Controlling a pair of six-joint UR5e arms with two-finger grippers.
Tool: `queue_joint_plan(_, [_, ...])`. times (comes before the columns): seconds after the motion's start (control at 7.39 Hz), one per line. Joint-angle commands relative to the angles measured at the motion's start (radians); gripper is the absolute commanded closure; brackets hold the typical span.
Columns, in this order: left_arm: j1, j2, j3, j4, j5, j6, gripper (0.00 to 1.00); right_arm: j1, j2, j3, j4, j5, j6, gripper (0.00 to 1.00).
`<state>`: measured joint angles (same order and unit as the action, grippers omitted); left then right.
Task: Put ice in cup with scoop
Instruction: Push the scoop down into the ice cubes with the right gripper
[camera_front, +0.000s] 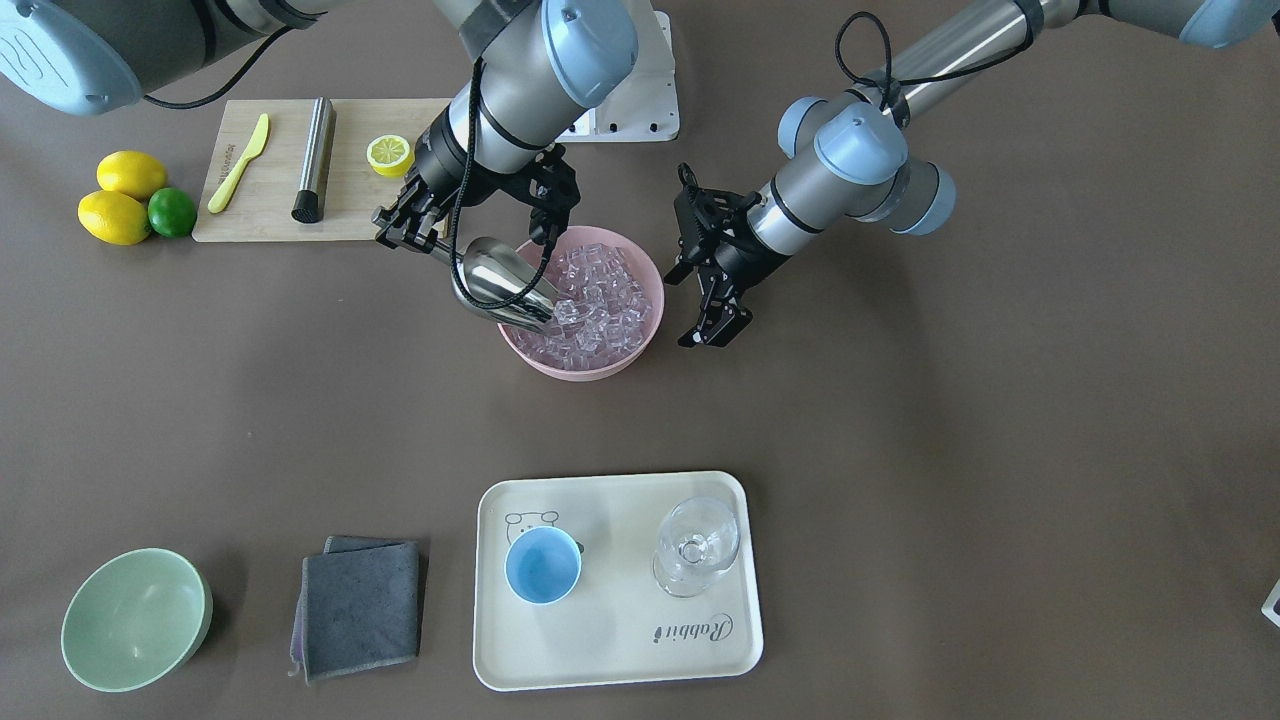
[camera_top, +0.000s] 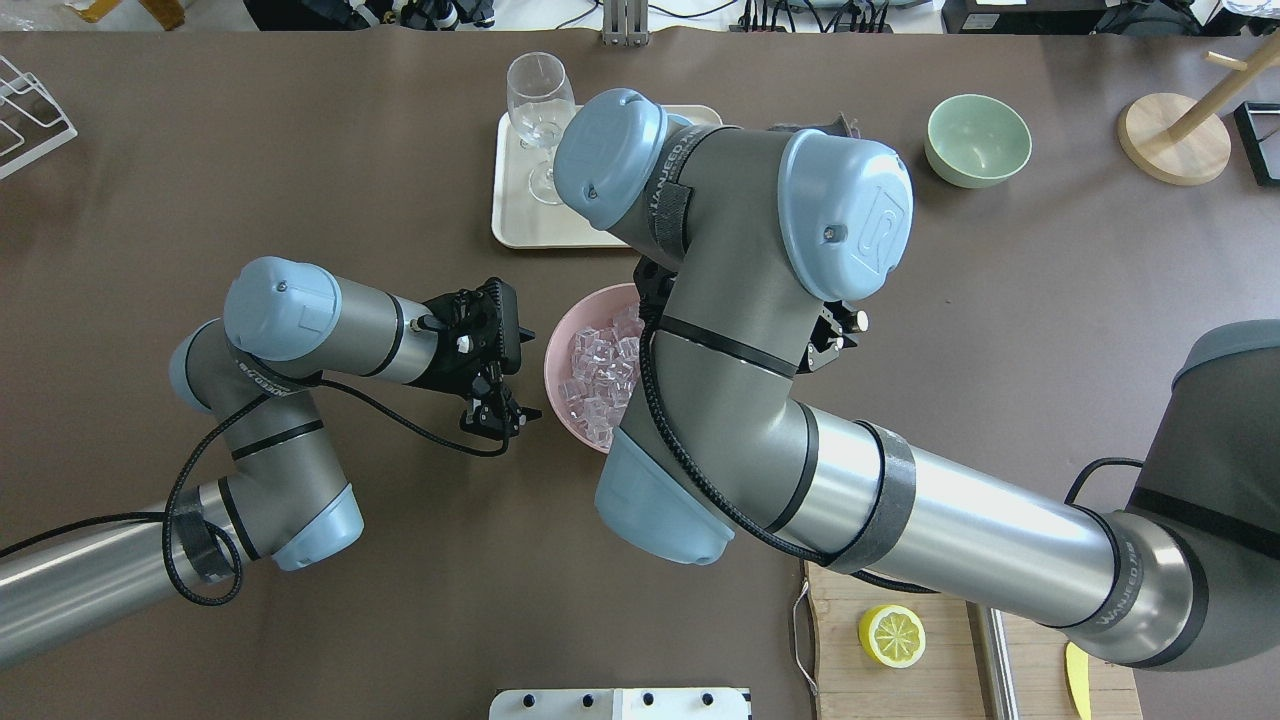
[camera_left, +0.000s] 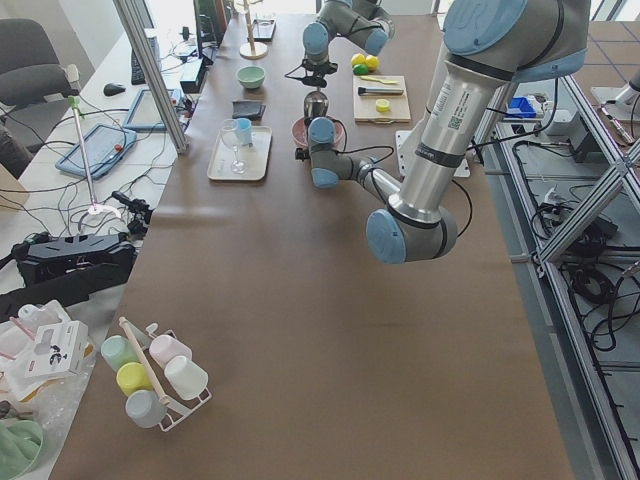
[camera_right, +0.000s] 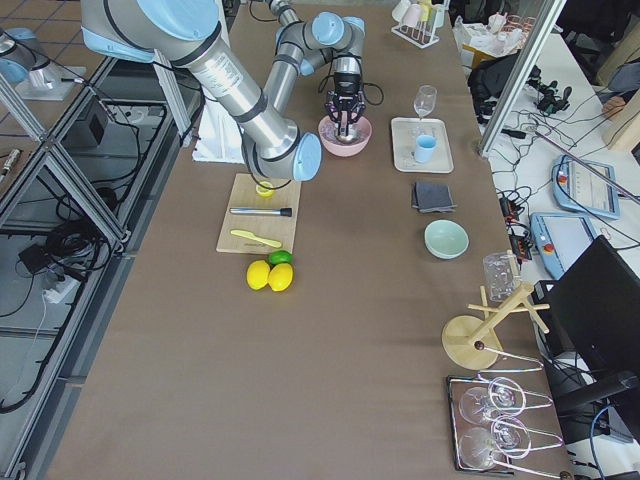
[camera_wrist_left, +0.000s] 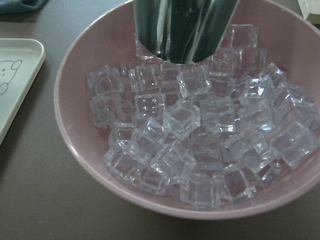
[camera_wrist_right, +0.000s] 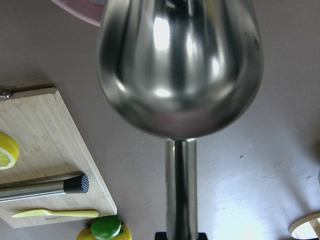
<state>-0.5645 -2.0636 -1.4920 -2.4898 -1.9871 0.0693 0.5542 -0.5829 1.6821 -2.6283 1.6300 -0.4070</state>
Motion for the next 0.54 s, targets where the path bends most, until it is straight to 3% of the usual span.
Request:
queue_joint_plan(0.0, [0.000,0.005,0.001,-0.020,0.001,-0.006,0.02,0.000,0.008,-0.038,0.032,-0.002,0.007,1.00])
queue_joint_plan(0.41, [0.000,0.007,0.001,-0.020,0.001,-0.006,0.02,-0.002,0.011,-0.055,0.083,0.001,0.008,1.00])
